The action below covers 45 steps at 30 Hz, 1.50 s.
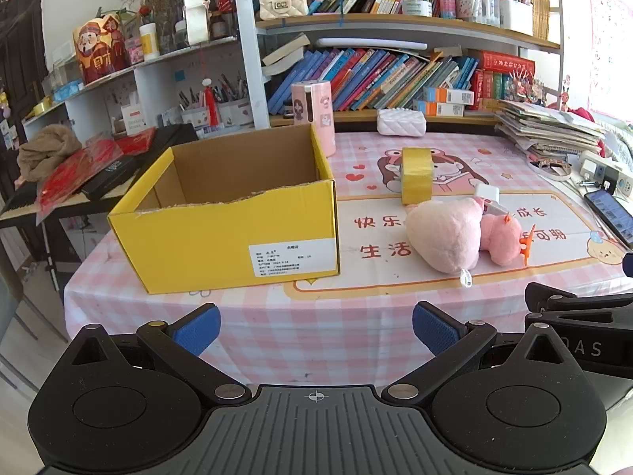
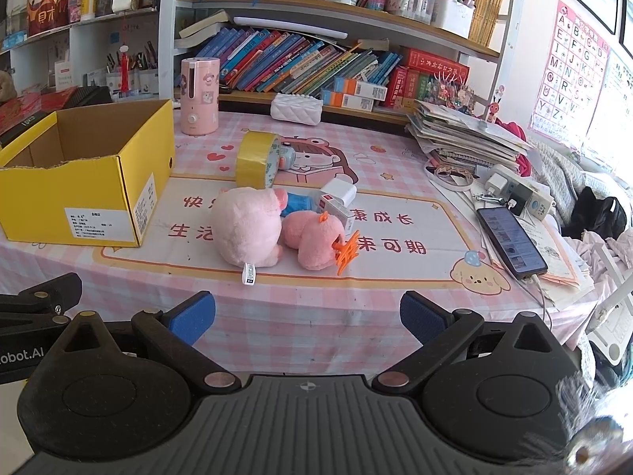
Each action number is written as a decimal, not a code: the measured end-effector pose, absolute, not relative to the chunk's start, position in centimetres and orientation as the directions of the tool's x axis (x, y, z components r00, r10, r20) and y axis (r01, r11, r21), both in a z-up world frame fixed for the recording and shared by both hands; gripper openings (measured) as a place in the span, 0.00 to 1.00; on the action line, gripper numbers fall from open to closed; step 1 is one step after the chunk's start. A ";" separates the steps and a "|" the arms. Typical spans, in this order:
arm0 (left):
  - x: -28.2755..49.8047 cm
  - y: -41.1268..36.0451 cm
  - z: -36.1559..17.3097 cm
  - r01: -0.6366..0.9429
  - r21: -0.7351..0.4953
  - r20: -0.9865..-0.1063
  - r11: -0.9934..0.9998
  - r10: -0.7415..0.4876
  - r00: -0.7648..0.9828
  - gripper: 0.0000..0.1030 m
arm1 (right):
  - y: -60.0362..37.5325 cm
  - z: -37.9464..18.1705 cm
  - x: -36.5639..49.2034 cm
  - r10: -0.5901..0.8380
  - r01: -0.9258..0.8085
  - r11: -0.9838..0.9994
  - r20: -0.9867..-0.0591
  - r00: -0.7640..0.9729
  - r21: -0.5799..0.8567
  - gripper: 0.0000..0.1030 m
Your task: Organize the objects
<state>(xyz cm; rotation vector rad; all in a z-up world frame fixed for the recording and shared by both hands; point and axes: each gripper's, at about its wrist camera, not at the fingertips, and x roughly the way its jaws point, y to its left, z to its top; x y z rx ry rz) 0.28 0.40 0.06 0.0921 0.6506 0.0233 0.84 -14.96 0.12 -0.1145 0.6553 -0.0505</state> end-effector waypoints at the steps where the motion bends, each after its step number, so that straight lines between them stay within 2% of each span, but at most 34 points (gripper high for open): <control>1: 0.3 0.4 0.0 0.006 0.095 -0.605 0.995 0.053 0.794 1.00 | -15.0 0.1 0.8 -0.083 0.011 0.992 -0.605 0.792 -0.122 0.98; 45: 0.6 1.1 -0.2 -0.018 0.068 -0.619 0.998 0.057 0.783 1.00 | -15.0 0.0 1.0 -0.051 -0.008 0.996 -0.615 0.787 -0.094 0.98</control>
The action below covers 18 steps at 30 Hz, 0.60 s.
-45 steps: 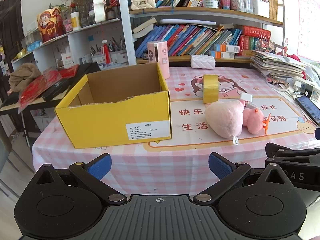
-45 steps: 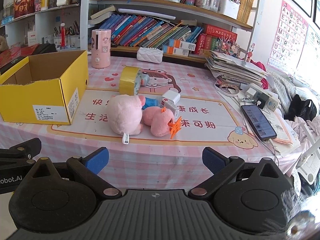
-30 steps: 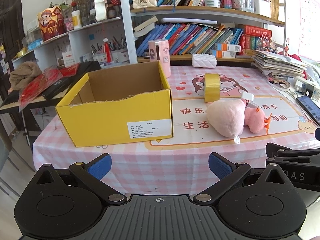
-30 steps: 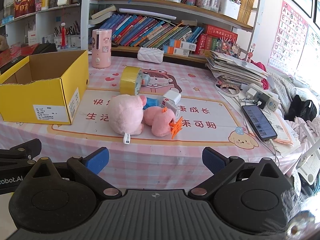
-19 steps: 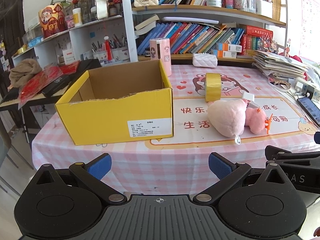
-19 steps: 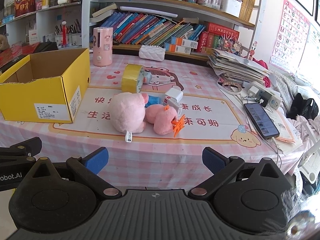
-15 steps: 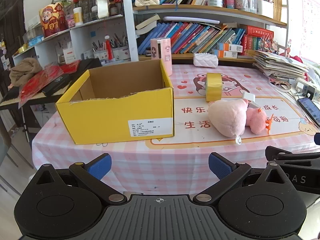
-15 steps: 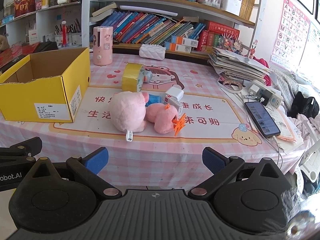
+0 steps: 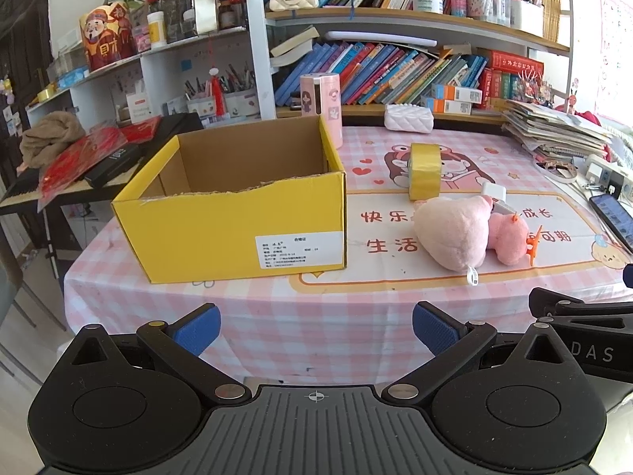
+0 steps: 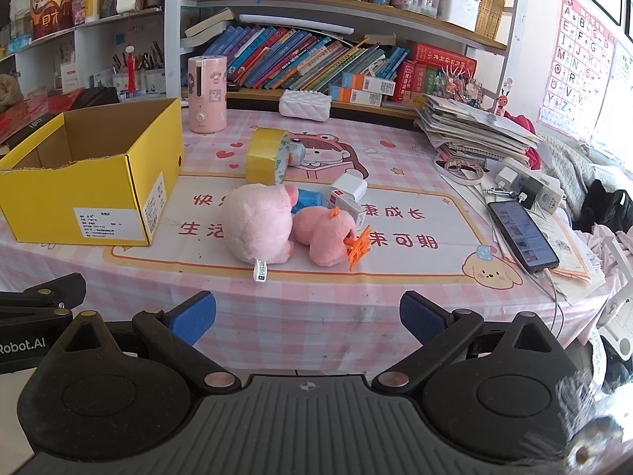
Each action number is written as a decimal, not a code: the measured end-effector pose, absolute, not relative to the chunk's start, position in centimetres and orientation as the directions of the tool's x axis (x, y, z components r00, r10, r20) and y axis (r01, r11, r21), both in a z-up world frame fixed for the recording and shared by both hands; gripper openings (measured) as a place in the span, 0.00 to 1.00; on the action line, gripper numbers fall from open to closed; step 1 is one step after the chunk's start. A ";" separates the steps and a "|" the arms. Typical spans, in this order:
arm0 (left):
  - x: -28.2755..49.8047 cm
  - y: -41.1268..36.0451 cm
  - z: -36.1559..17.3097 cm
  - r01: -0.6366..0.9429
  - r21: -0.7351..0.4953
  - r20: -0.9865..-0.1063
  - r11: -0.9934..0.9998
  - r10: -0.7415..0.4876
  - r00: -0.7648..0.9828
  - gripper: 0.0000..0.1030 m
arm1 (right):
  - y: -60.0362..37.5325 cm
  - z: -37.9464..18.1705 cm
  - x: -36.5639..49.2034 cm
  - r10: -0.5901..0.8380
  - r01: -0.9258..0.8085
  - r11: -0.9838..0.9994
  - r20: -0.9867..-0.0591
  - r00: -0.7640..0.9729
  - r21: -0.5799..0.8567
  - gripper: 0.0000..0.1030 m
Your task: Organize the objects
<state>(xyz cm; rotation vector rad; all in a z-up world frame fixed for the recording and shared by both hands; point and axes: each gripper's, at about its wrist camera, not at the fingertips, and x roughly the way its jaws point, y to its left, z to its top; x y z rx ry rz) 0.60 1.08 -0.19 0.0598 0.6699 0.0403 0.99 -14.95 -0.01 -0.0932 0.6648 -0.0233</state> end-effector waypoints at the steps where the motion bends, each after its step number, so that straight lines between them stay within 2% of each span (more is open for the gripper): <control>1: 0.6 1.1 -0.2 -0.018 0.069 -0.619 0.997 0.057 0.783 1.00 | -15.0 0.0 1.0 -0.051 -0.008 0.996 -0.615 0.787 -0.094 0.98; 18: 0.3 0.5 0.0 -0.008 0.071 -0.613 0.997 0.049 0.789 1.00 | -15.4 0.1 0.8 -0.051 -0.006 0.996 -0.613 0.788 -0.091 0.98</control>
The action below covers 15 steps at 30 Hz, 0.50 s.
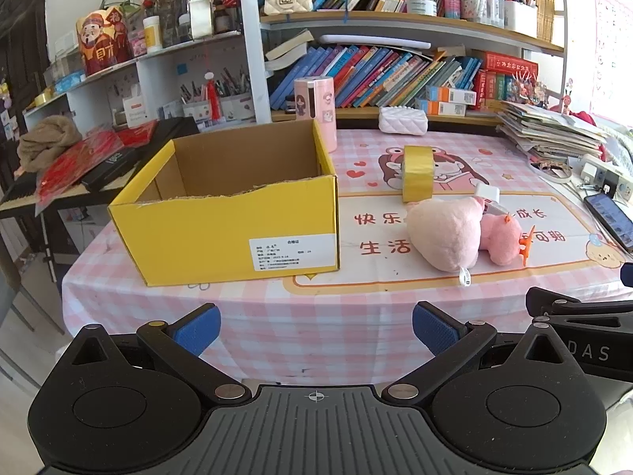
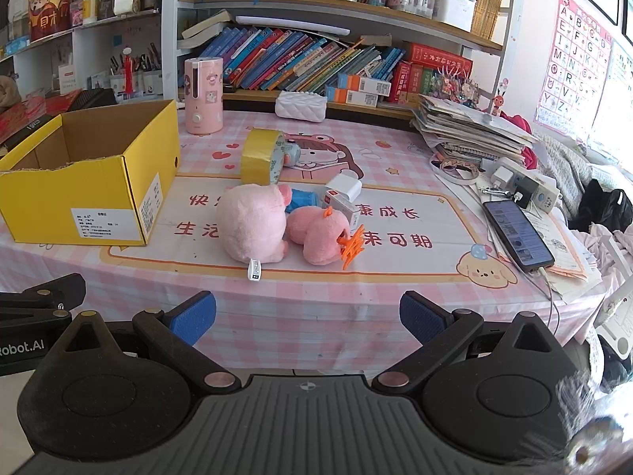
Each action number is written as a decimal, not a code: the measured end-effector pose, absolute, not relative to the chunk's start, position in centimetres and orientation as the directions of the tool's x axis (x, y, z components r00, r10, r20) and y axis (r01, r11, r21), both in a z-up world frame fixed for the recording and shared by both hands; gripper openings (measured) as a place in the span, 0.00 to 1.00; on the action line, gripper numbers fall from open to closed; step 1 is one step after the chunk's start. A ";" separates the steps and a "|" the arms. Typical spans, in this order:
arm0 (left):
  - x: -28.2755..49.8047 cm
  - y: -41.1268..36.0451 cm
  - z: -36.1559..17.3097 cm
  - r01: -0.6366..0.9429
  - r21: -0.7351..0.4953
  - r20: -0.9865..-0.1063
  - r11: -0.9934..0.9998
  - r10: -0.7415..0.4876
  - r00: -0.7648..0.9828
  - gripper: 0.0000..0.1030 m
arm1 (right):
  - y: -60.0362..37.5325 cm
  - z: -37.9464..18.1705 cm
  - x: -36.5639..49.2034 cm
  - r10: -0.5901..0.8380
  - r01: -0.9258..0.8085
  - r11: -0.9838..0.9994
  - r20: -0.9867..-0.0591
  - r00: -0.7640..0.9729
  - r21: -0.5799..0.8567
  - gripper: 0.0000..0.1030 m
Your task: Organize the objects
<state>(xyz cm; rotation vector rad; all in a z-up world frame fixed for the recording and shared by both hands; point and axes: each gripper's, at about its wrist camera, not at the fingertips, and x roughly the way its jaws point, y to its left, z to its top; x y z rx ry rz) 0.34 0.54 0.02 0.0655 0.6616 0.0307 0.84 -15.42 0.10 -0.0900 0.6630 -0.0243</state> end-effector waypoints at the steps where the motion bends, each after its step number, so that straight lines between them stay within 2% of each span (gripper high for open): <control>1: 0.3 0.5 0.0 -0.008 0.070 -0.612 0.997 0.049 0.789 1.00 | -15.5 0.1 0.8 -0.051 -0.005 0.996 -0.613 0.788 -0.091 0.98; 15: 1.0 -0.3 -0.2 0.030 0.064 -0.614 0.997 0.016 0.789 1.00 | -16.5 0.2 0.5 -0.074 0.019 0.995 -0.615 0.785 -0.095 0.96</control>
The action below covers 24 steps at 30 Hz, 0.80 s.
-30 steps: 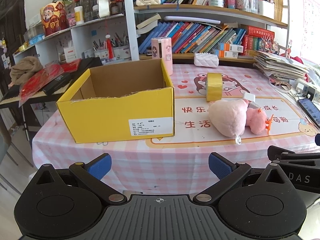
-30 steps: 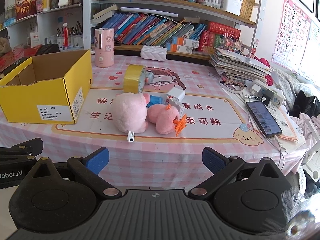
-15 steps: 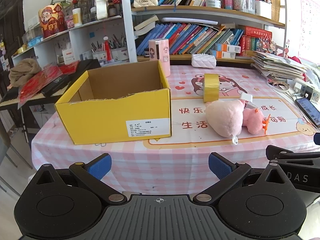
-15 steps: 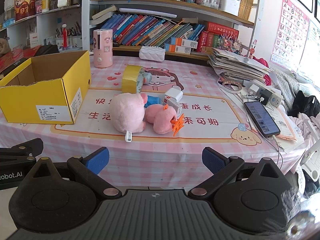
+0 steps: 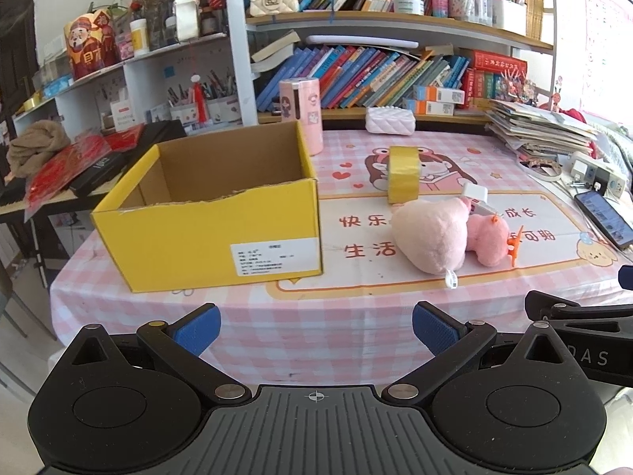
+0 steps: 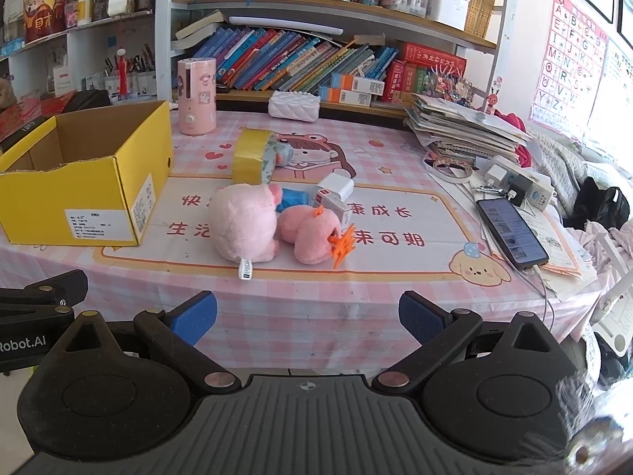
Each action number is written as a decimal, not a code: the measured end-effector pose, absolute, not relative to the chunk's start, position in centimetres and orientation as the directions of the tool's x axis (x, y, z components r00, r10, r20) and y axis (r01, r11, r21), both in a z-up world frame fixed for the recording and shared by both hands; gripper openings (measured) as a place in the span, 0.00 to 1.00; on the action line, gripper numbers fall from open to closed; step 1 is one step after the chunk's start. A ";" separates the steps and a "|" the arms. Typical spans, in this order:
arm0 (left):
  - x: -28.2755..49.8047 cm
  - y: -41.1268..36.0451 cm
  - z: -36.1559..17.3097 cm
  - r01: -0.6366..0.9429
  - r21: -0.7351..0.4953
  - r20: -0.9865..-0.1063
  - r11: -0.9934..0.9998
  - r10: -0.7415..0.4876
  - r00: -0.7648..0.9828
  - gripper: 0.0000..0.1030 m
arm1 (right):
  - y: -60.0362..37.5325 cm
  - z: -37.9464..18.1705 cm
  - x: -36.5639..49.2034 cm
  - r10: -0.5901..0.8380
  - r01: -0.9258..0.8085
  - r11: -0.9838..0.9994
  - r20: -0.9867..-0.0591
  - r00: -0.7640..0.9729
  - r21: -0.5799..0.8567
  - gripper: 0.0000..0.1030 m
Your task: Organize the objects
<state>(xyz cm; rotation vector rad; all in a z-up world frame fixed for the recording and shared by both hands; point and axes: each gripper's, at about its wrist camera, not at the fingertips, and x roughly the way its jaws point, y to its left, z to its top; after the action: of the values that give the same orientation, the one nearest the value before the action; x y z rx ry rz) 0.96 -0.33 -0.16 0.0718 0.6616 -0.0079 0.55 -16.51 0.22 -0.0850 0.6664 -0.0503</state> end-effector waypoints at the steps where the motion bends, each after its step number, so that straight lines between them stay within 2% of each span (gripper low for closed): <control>1: 1.1 -0.5 -0.2 0.034 0.064 -0.616 0.997 0.013 0.788 1.00 | -16.7 0.2 0.6 -0.076 0.022 0.995 -0.617 0.783 -0.095 0.96; 9: 2.8 -1.7 -0.4 0.039 0.053 -0.626 0.998 0.003 0.780 1.00 | -18.0 -0.2 2.1 -0.078 0.024 0.995 -0.630 0.773 -0.094 0.86; 20: 6.2 -4.0 -0.8 0.025 0.053 -0.645 0.998 0.015 0.764 1.00 | -20.4 -0.6 6.6 -0.040 -0.012 0.997 -0.653 0.756 -0.075 0.82; 24: 7.6 -4.7 -1.1 0.012 0.036 -0.659 0.999 0.015 0.752 1.00 | -21.2 -1.1 8.6 -0.015 -0.039 0.997 -0.675 0.738 -0.065 0.75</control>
<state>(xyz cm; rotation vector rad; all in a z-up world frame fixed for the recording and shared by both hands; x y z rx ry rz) 7.59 -4.66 -1.11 0.0392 0.7194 0.0015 8.64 -21.22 -1.11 -0.0764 0.7407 0.0131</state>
